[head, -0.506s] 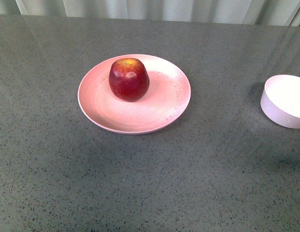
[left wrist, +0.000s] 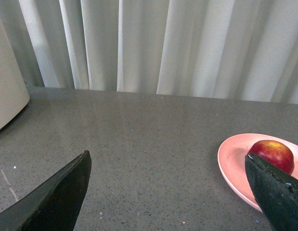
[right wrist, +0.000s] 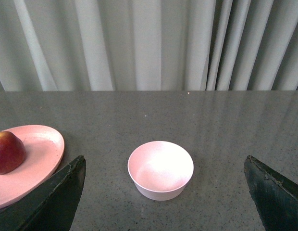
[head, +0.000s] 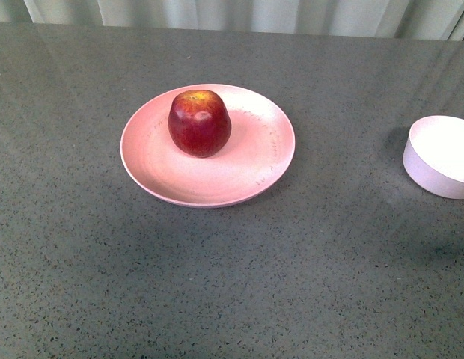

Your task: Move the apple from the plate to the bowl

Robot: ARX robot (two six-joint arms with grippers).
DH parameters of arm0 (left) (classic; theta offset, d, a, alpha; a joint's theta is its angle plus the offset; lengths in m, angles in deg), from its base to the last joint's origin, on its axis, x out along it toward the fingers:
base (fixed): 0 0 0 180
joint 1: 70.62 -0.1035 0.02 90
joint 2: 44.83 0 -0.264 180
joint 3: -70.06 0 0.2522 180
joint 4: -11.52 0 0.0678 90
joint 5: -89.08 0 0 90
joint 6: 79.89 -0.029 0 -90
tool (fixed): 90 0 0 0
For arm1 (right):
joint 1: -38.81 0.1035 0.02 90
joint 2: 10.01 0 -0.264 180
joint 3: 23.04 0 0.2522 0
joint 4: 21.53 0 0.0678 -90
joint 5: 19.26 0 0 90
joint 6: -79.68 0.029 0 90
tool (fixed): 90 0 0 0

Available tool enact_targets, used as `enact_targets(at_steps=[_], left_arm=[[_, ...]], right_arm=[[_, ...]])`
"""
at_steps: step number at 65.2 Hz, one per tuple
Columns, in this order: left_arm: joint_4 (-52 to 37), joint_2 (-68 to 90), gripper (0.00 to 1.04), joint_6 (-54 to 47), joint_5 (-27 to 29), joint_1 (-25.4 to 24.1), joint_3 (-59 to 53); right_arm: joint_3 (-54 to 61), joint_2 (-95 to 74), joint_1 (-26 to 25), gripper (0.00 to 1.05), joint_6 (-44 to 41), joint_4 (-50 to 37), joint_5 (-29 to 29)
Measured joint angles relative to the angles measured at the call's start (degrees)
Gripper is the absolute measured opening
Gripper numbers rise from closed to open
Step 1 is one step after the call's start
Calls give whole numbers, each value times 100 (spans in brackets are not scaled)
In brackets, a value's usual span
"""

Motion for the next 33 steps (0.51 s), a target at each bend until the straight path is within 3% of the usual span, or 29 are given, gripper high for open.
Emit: enact_targets(at_steps=[24,28,33], left_arm=[[0,0,96,-2,0,0,0],[0,0,96,-2,0,0,0],[0,0,96,-2,-2,0,0]], right_arm=[[-63,-118,-44,96,79,210,-120],[-577,-1084,-496,96,289,1156,-745],[-1150,-2918,-1506,96,170,398,-1394]])
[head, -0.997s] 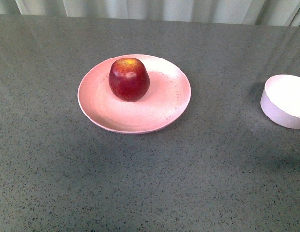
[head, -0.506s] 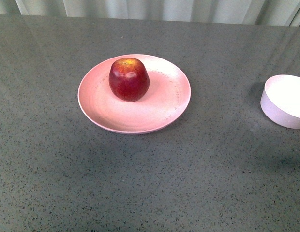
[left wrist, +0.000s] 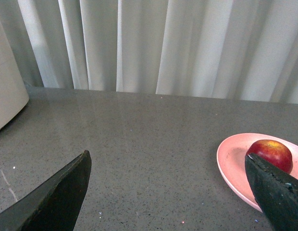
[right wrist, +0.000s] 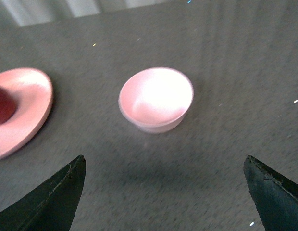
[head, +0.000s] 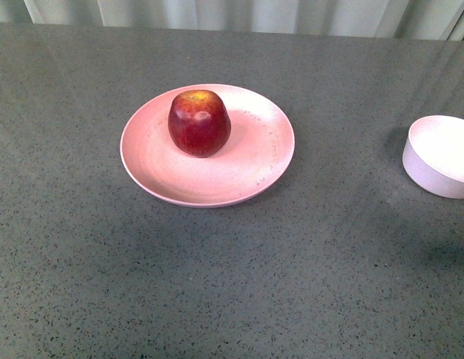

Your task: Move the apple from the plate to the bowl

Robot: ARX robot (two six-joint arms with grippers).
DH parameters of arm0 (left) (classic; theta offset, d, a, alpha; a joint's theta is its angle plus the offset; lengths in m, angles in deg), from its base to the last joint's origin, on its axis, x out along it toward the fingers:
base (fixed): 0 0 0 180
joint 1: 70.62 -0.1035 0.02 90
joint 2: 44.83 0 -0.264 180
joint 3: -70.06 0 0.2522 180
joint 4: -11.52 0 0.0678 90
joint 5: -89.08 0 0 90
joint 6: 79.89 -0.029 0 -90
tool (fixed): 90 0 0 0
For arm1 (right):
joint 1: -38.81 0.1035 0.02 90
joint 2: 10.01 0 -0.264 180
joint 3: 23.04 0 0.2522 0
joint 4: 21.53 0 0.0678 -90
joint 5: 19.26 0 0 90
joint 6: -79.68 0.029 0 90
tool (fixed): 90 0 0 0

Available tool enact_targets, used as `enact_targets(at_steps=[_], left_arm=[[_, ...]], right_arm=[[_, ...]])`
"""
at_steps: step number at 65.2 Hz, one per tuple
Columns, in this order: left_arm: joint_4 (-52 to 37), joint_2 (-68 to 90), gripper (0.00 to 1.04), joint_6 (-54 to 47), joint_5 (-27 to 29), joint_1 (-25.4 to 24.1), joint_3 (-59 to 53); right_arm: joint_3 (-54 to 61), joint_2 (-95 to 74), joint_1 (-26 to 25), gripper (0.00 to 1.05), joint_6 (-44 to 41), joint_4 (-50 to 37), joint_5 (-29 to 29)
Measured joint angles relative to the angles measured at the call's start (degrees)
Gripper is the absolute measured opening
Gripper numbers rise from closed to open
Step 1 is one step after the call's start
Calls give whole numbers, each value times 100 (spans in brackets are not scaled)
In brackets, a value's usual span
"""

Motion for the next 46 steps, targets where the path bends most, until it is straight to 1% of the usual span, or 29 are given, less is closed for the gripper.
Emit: enact_targets(at_steps=[2,3,6,9,11,18,24,34,40,46], left_arm=[[0,0,96,2,0,0,0],[0,0,96,2,0,0,0],[0,0,96,2,0,0,0],[0,0,96,2,2,0,0],[0,0,96,2,2,0,0],[0,0,96,0,0,0,0],[0,0,96,2,0,0,0],[0,0,96,2,0,0,0],[0,0,96,0,0,0,0],[0,0,96,2,0,0,0]], right_arm=[[-240,-695,-391,96,-74,-544,-232],[-433,-1217,-651,96,-131,-953,-389],[-942,-2448,-1113,96,-229,-1718,-636],[-1432,-3630,-1305,96,-380,-2188,-667],[-1637,-4103,-1329,96,-409,-2247,-708],[-2135,-5405,-1226,96,-492,-2302,-835],[-2417,-6194,-1016,96,-581,-2310,-780],[-2732,-6808,-608,96,-581,-2315,-704],[-2933,-7191,-249,96,-560,-2319,-627],[-3040,-7493,-129,96,-446,-2319,-479]])
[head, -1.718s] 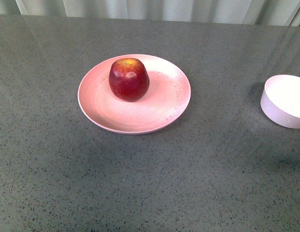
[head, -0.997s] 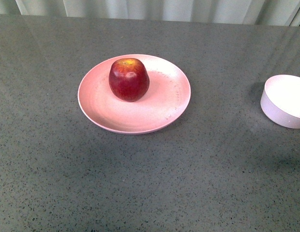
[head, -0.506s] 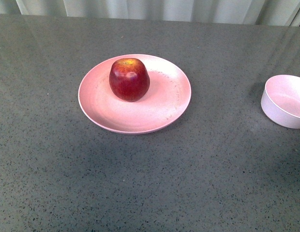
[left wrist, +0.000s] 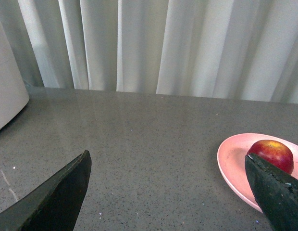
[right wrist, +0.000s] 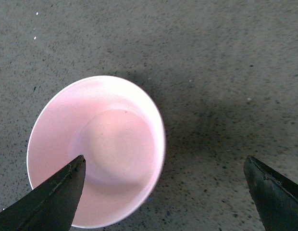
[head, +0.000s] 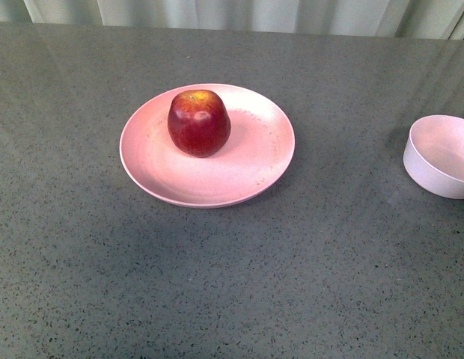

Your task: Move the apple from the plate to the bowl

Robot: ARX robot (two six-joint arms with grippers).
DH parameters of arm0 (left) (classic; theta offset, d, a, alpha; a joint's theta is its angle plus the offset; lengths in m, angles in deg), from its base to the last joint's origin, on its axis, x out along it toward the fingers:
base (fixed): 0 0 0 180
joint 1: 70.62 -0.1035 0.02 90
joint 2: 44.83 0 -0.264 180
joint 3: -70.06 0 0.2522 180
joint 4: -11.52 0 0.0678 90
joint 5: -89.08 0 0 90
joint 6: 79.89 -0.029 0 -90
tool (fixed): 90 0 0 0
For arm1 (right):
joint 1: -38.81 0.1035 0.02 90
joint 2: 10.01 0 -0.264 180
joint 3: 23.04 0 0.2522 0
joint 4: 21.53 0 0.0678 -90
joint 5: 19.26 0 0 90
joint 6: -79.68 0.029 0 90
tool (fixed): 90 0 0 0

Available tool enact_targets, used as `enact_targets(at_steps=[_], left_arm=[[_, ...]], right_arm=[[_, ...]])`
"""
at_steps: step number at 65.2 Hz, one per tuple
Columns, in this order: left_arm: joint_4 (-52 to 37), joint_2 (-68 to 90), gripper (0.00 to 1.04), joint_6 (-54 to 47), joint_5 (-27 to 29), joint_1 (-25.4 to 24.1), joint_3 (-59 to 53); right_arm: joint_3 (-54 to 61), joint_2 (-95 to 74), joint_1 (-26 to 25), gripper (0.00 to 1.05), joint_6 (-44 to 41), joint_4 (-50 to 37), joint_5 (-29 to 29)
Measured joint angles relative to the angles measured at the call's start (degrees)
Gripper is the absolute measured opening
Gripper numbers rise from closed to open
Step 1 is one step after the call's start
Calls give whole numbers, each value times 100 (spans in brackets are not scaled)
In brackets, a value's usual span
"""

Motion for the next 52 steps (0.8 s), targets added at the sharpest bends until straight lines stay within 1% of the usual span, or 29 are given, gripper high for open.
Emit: enact_targets(at_steps=[12,15,20,21,23,24,26,33,36,40,43,44,52], left_arm=[[0,0,96,0,0,0,0],[0,0,96,0,0,0,0],[0,0,96,-2,0,0,0],[0,0,96,0,0,0,0],[0,0,96,0,0,0,0],[0,0,96,0,0,0,0],[0,0,96,0,0,0,0],[0,0,96,0,0,0,0],[0,0,96,0,0,0,0],[0,0,96,0,0,0,0],[0,0,96,0,0,0,0],[0,0,96,-2,0,0,0],[0,0,96,-2,0,0,0]], right_arm=[[-83,-343,79,96,138,-17,149],[-98,-385,98,91,175,-17,166],[-131,-426,125,81,203,-15,201],[-146,-435,133,78,219,-11,201],[-162,-444,144,74,240,-4,210],[-179,-450,153,71,254,7,227],[-199,-459,162,67,278,24,227],[-271,-474,216,50,352,83,225],[-297,-474,232,44,391,116,223],[-358,-474,273,34,461,179,219],[-391,-474,297,29,492,212,223],[-413,-474,313,25,511,234,221],[-498,-474,435,7,619,306,221]])
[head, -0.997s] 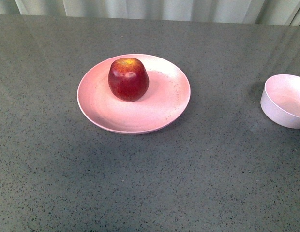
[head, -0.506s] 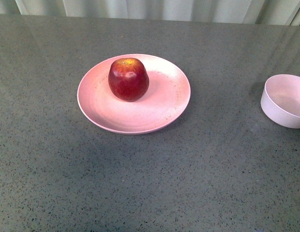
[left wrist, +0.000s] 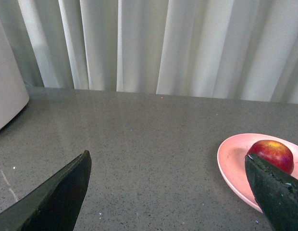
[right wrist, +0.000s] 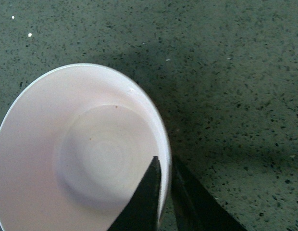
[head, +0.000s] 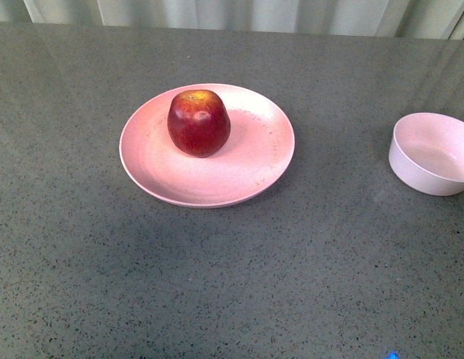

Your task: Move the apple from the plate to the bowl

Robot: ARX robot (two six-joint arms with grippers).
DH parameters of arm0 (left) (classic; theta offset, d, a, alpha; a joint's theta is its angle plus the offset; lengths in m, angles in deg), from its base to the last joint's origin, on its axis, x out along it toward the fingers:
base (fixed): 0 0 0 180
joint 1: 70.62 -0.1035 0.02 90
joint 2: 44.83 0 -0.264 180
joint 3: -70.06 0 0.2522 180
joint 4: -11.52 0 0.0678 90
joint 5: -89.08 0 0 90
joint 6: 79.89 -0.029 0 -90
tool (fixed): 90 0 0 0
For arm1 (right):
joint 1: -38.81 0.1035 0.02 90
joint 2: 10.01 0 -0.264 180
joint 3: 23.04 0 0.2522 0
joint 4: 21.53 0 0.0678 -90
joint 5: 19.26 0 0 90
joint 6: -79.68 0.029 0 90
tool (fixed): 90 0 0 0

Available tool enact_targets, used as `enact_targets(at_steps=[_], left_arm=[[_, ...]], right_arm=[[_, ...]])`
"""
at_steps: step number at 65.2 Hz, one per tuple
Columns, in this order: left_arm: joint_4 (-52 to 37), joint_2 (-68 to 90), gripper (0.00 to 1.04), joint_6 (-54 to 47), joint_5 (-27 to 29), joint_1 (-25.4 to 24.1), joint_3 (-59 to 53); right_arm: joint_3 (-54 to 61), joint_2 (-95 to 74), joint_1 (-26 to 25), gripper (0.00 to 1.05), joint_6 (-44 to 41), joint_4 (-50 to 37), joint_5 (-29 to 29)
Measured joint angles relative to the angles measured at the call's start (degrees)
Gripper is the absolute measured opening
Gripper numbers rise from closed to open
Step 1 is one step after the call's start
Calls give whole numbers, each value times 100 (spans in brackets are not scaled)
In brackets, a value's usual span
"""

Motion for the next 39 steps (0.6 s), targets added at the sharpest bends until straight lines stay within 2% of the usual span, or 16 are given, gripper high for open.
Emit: enact_targets(at_steps=[3,29,39], left_arm=[[0,0,96,0,0,0,0],[0,2,96,2,0,0,0],[0,0,96,2,0,0,0]], right_arm=[[-31,0,74,1,39,20,0],[-208,-177,994,2,378,17,229],[-264,-240,1088,2,424,4,302]])
